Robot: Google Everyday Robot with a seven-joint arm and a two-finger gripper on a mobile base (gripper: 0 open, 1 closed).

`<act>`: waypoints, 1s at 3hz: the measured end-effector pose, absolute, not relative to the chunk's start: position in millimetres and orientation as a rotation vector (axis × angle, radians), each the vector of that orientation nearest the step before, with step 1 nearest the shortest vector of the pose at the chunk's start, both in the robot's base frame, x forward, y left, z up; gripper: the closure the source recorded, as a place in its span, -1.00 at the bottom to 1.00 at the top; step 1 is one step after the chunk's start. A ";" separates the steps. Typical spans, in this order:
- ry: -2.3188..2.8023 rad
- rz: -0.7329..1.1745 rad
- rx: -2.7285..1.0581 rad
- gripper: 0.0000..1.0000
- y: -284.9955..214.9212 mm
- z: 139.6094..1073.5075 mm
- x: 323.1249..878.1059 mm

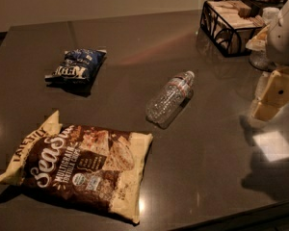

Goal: Pick water bottle

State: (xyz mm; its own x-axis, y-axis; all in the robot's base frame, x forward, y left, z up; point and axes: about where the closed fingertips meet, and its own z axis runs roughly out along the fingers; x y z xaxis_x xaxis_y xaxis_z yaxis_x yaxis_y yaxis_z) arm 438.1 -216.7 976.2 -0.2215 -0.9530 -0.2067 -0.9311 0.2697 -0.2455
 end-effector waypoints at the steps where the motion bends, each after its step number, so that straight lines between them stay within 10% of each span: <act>1: 2.232 -0.099 -1.725 -1.00 -216.6 976.2 438.1; 3: 2.111 -0.066 -1.832 -1.00 -197.4 969.7 459.4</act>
Offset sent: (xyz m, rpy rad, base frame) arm 0.0101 0.0091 -0.0053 0.0081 0.0146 0.0630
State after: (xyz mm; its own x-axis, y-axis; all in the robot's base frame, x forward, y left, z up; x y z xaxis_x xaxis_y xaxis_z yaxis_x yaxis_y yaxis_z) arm 459.4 -197.4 969.7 -0.1078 -0.9681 -0.2261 -0.9522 0.1659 -0.2565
